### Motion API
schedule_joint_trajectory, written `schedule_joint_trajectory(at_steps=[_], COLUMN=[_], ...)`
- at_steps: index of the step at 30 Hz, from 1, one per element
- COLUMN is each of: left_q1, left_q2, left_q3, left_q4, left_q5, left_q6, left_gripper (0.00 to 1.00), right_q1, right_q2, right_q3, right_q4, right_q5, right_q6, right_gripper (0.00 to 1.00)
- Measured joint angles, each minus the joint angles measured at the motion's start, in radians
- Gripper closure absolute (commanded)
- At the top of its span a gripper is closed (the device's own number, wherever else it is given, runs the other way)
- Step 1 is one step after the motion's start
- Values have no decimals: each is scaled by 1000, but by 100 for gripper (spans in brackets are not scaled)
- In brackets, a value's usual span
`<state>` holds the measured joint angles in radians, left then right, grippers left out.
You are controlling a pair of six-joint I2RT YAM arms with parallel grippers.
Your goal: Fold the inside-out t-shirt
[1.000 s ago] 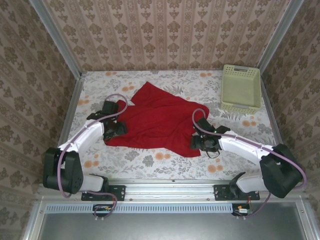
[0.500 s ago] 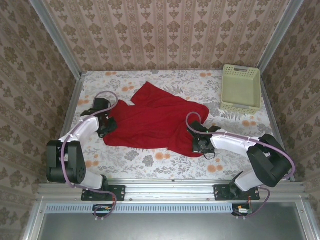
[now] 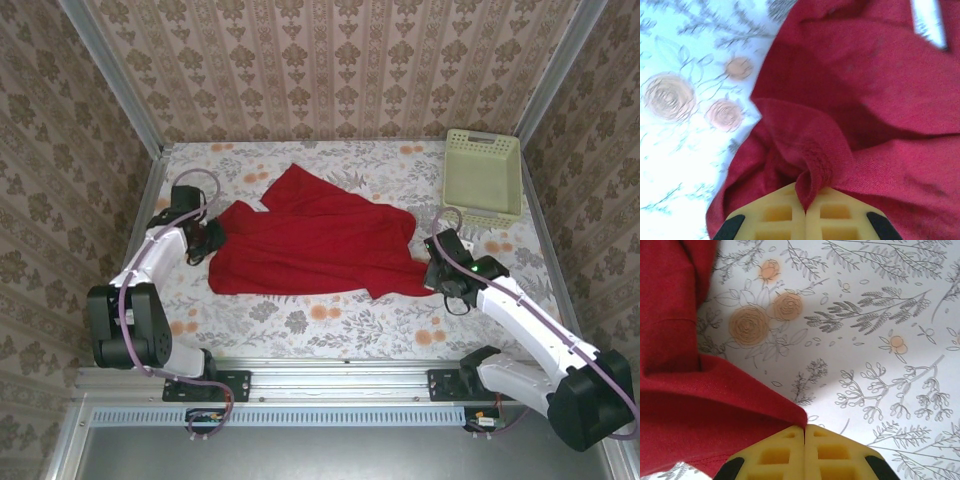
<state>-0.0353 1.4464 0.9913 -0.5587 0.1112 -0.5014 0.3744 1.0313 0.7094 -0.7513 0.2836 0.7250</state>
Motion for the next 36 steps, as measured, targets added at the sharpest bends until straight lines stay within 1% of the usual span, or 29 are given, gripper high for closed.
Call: schedule_joint_trajectory(at_steps=[2,7,9,14,15,17,18,20,22,24,27,29,31,33,36], left_q1=[-23,-62,-63,-64,-64,-66,-69,-89,-140,-224,-341,-391,-431,-466,-492], left_q2=[8,22,55,194,230,285,299,285,207,67,-117,-169,-157,-89,14], left_q3=[37,105,147,266,292,330,334,309,238,139,35,-8,-36,-57,-69], left_q4=[5,13,10,12,11,0,-4,-18,-26,-42,-57,-66,-71,-74,-87], left_q5=[8,29,40,48,47,34,18,-31,-95,-142,-185,-211,-239,-262,-296], left_q6=[0,2,9,39,48,57,59,70,80,84,84,84,84,83,83], left_gripper=[97,95,88,59,55,53,49,43,42,41,38,36,36,35,34], right_q1=[-14,-81,-112,-141,-141,-142,-142,-142,-142,-144,-147,-148,-150,-151,-151], right_q2=[-10,-94,-124,-148,-147,-146,-146,-145,-134,-119,-106,-106,-106,-106,-106], right_q3=[0,3,7,7,7,7,7,8,10,13,23,32,42,55,64], right_q4=[-20,-74,-95,-111,-112,-111,-110,-108,-107,-104,-103,-102,-102,-102,-102], right_q5=[10,62,80,87,87,81,75,68,64,60,54,52,51,50,49], right_q6=[1,4,4,3,0,-6,-12,-18,-22,-26,-38,-42,-45,-47,-49], right_gripper=[100,100,100,100,100,100,100,100,100,100,100,100,100,100,100])
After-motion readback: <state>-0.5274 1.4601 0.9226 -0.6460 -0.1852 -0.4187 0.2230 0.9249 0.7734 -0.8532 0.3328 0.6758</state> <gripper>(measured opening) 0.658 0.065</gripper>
